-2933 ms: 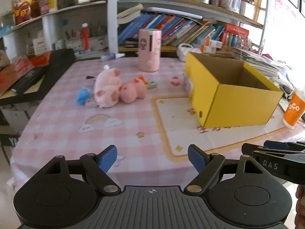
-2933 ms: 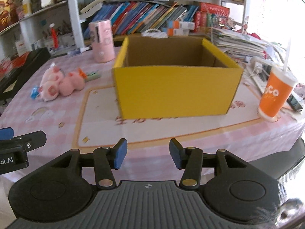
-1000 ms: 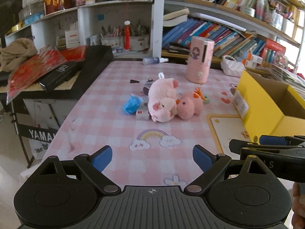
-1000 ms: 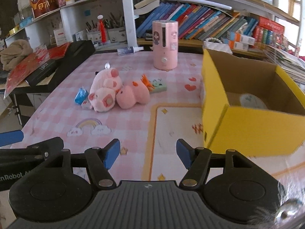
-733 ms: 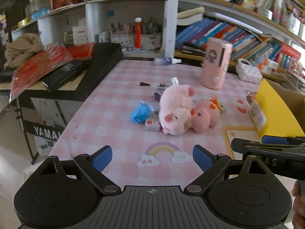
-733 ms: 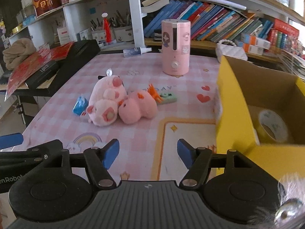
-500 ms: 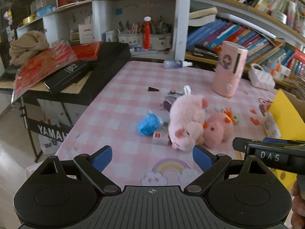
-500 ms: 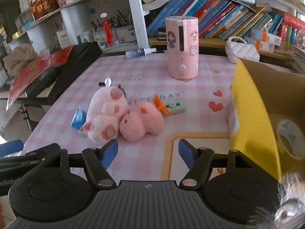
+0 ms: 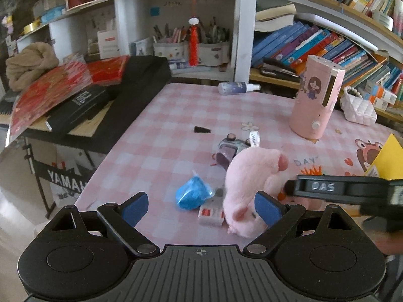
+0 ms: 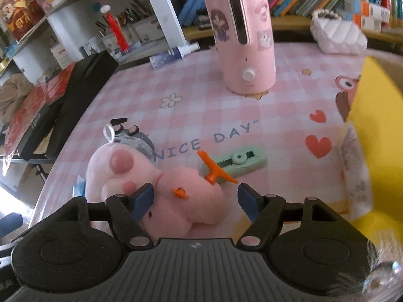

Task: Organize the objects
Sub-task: 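Grasp the small pink pig with the right tool while the left tool grasps the large pink pig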

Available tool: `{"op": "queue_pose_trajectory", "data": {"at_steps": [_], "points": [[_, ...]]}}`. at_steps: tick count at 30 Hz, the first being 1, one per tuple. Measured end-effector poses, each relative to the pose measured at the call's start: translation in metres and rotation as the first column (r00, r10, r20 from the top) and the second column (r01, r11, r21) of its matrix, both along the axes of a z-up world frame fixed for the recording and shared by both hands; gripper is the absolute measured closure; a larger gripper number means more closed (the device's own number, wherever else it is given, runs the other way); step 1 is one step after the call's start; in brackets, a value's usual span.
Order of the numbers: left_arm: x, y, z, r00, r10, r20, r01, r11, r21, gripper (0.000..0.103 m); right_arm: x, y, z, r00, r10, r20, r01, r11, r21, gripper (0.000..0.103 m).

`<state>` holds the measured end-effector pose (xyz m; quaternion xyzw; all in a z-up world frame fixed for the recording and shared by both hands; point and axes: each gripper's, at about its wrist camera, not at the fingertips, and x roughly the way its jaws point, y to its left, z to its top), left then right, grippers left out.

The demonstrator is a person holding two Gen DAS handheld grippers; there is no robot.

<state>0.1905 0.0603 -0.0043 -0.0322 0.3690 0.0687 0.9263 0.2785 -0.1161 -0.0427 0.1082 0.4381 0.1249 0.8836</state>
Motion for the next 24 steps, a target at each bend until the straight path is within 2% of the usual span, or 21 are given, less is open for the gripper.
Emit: {"op": "queue_pose_trajectory", "data": {"at_steps": [4, 5, 9, 11, 15, 19, 24], "points": [[0.012, -0.004, -0.001, 1.000, -0.025, -0.005, 0.024, 1.000, -0.016, 0.010, 0.009, 0.000, -0.008, 1.000, 0.005, -0.024, -0.004, 0.999, 0.034, 0.036], [0.015, -0.005, -0.001, 1.000, -0.030, -0.006, 0.030, 0.999, -0.021, 0.010, 0.010, -0.001, -0.009, 1.000, 0.006, -0.023, -0.005, 0.999, 0.046, 0.047], [0.024, -0.008, -0.005, 0.999, -0.050, -0.018, 0.049, 0.998, -0.035, 0.010, 0.013, -0.009, -0.006, 1.000, 0.014, -0.022, -0.013, 0.997, 0.071, 0.049], [0.028, -0.010, -0.009, 0.998, -0.055, -0.025, 0.054, 0.998, -0.038, 0.010, 0.009, -0.013, 0.005, 1.000, -0.011, 0.020, 0.011, 1.000, 0.024, 0.049], [0.043, -0.019, -0.016, 0.995, -0.088, -0.048, 0.085, 0.995, -0.049, 0.010, -0.002, -0.024, 0.035, 0.983, -0.042, 0.180, 0.053, 0.997, -0.052, 0.049], [0.058, -0.036, -0.027, 0.986, -0.141, -0.085, 0.142, 0.990, 0.006, 0.012, -0.005, -0.033, 0.045, 0.965, -0.049, 0.256, 0.074, 0.993, -0.090, 0.049], [0.071, -0.048, -0.038, 0.975, -0.186, -0.121, 0.190, 0.981, 0.024, 0.032, -0.006, -0.039, 0.045, 0.964, -0.053, 0.260, 0.084, 0.991, -0.108, 0.049]]}}
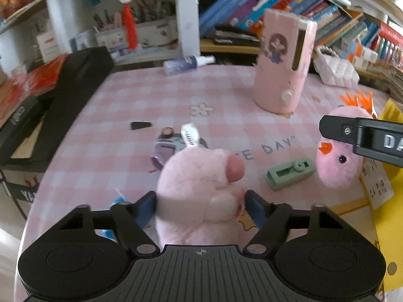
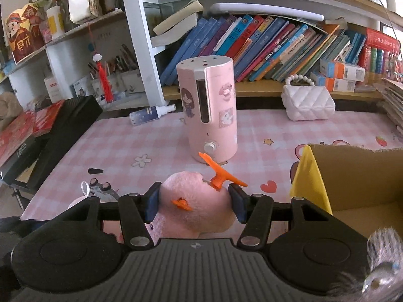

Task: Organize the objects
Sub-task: 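Grasp the small pink pig with the right tool while the left tool grasps the large pink pig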

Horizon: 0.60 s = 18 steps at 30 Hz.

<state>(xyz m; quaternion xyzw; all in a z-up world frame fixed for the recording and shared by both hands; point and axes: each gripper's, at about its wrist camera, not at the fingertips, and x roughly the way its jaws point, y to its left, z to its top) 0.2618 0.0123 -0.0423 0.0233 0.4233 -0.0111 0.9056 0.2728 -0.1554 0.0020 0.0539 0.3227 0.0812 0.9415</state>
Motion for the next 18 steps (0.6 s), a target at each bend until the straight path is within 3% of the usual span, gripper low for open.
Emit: {"op": "queue_pose_trajectory", "data": {"at_steps": [5, 10, 18], "points": [[0.000, 0.006, 0.003, 1.000, -0.002, 0.003, 0.002, 0.999, -0.047, 0.044, -0.006, 0.001, 0.001, 1.000, 0.020, -0.009, -0.020, 1.000, 0.001, 0.049], [-0.026, 0.019, 0.034, 0.996, 0.019, 0.085, -0.007, 0.989, -0.148, 0.045, -0.015, 0.006, 0.003, 0.999, 0.044, -0.014, -0.044, 0.999, -0.007, 0.049], [-0.075, 0.031, 0.061, 0.988, 0.018, 0.156, 0.012, 0.983, -0.186, 0.044, -0.040, 0.009, 0.007, 0.996, 0.074, -0.048, -0.075, 0.997, -0.016, 0.049]]}}
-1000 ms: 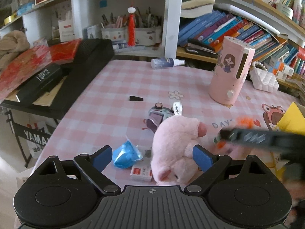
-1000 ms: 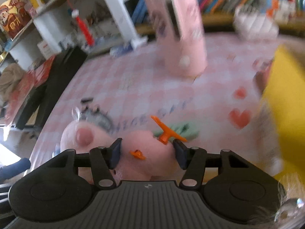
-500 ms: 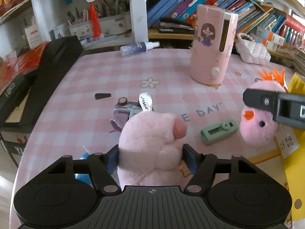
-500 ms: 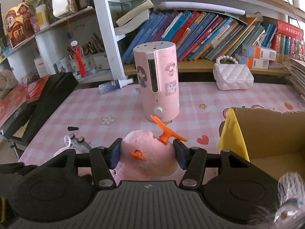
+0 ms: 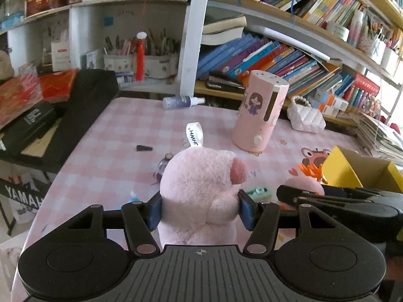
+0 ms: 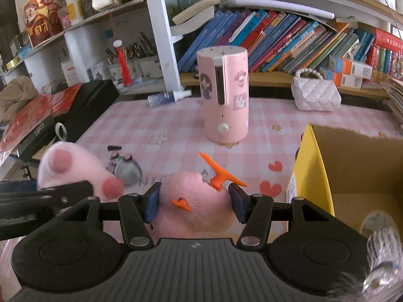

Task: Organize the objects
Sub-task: 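Grasp the small pink pig with the right tool while the left tool grasps the large pink pig, then lift both pink pigs and carry them toward the yellow box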

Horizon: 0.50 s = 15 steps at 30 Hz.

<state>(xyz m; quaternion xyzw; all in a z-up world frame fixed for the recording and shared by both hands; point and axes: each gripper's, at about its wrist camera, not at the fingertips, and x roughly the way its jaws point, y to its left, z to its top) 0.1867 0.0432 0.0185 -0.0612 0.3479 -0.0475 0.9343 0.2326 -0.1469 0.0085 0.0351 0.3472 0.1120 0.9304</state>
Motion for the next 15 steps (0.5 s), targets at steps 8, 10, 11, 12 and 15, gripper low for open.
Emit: {"op": "queue_pose_trajectory", "data": {"at_steps": [8, 10, 11, 12, 15], "points": [[-0.041, 0.010, -0.007, 0.999, 0.016, -0.028, -0.017, 0.999, -0.028, 0.044, -0.042, 0.005, 0.002, 0.999, 0.039, -0.015, -0.040, 0.998, -0.041, 0.049], [-0.052, 0.013, -0.007, 0.999, 0.021, -0.026, -0.022, 0.999, -0.034, 0.044, -0.055, 0.007, 0.000, 0.999, 0.047, -0.023, -0.048, 0.998, -0.047, 0.049], [-0.057, 0.013, -0.007, 0.999, 0.023, -0.024, -0.024, 0.999, -0.034, 0.044, -0.061, 0.008, 0.000, 0.998, 0.050, -0.027, -0.052, 0.997, -0.049, 0.049], [-0.063, 0.015, -0.007, 0.999, 0.024, -0.021, -0.025, 0.999, -0.034, 0.044, -0.065, 0.009, 0.000, 0.998, 0.052, -0.028, -0.054, 0.997, -0.050, 0.049], [-0.080, 0.018, -0.008, 0.999, 0.026, -0.018, -0.027, 0.999, -0.036, 0.044, -0.081, 0.013, 0.001, 0.998, 0.060, -0.018, -0.061, 0.996, -0.057, 0.049]]}}
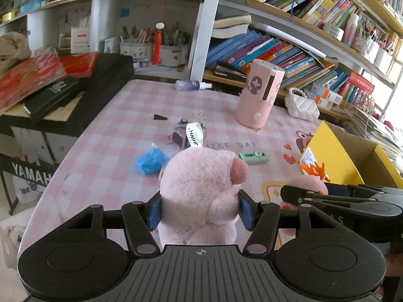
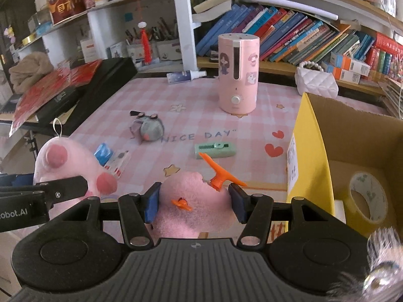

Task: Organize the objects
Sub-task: 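Lift both pink pigs and carry them toward the yellow box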

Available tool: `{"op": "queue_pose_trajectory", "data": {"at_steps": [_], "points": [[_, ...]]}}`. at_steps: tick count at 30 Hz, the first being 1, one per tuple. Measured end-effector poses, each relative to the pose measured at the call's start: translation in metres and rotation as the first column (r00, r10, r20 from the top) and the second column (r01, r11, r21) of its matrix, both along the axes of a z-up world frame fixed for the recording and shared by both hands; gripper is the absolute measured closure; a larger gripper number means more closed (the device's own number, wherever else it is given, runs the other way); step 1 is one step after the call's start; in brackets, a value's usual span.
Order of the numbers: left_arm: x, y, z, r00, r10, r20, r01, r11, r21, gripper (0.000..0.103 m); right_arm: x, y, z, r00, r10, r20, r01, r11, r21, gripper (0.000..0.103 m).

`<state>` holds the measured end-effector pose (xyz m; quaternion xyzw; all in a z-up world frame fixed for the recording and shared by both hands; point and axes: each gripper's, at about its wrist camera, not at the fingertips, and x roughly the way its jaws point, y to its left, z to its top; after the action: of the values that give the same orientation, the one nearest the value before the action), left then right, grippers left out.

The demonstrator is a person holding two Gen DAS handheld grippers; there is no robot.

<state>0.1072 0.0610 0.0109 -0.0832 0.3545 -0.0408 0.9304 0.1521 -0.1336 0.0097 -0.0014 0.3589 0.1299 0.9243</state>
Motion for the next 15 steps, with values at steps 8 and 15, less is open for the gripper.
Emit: {"op": "queue_pose_trajectory", "data": {"at_steps": [8, 15], "points": [[-0.048, 0.010, 0.000, 1.000, 0.004, 0.002, -0.004, 1.000, -0.001, 0.044, -0.046, 0.011, 0.003, 1.000, 0.003, 0.005, -0.003, 1.000, 0.004, 0.049], [-0.085, 0.015, 0.003, 1.000, -0.003, 0.002, 0.003, 1.000, -0.002, 0.044, -0.092, 0.022, 0.007, 1.000, 0.016, 0.025, -0.016, 1.000, -0.004, 0.049]]}}
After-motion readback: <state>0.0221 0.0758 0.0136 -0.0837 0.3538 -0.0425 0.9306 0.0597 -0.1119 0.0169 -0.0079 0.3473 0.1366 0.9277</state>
